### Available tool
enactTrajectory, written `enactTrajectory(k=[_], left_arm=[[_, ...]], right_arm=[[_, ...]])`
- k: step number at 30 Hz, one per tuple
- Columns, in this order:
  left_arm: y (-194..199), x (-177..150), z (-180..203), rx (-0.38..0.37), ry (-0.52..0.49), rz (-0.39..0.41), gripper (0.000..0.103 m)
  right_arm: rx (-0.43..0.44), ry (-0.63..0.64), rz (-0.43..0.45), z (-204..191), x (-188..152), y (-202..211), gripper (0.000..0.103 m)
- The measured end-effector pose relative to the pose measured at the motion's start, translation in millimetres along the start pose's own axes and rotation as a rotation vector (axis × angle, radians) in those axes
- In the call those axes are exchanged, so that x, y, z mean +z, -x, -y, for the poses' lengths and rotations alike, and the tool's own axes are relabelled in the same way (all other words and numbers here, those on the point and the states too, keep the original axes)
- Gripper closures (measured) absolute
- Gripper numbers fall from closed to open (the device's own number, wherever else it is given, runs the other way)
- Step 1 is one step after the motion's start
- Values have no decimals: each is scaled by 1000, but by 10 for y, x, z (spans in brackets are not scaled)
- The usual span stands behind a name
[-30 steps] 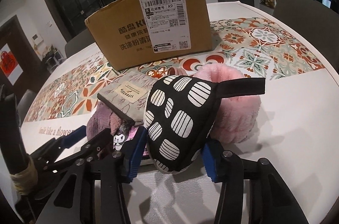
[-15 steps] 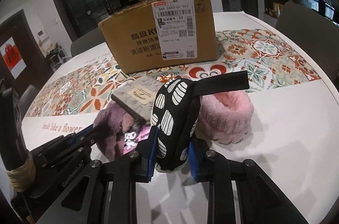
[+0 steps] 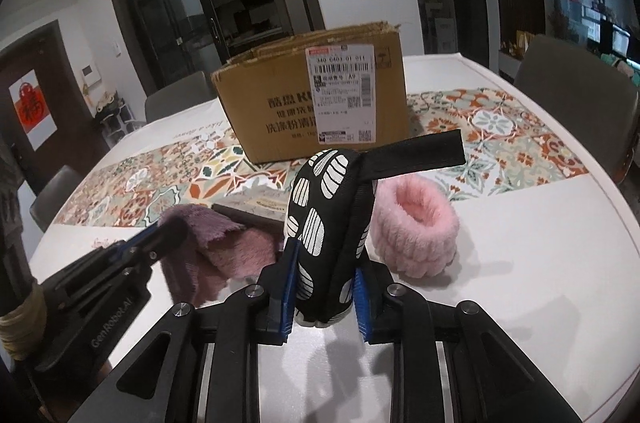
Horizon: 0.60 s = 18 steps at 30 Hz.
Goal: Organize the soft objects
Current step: 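Close left tool on the mauve towel while right tool grips the black spotted eye mask, then lift the towel with left tool while right tool carries the eye mask over the box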
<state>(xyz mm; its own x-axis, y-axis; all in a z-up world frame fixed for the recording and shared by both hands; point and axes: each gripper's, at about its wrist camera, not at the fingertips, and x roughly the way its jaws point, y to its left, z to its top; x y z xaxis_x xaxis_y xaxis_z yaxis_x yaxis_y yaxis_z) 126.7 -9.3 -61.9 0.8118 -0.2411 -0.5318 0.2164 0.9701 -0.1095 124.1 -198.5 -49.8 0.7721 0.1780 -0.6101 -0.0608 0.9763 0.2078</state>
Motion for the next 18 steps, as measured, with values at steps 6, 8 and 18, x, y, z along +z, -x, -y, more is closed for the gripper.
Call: enactTrajectory(k=[6,8,18], left_arm=[[154,166,25,-4,-16,76,95],[186,226,29,-10,-18,99,95],[281,547,92,-20,-43,199,95]], right_arm=[[-2,15,55,-37,92,130,77],[-2,17,70,-51,132,164,77],[10,32,146,-81,417,277,77]])
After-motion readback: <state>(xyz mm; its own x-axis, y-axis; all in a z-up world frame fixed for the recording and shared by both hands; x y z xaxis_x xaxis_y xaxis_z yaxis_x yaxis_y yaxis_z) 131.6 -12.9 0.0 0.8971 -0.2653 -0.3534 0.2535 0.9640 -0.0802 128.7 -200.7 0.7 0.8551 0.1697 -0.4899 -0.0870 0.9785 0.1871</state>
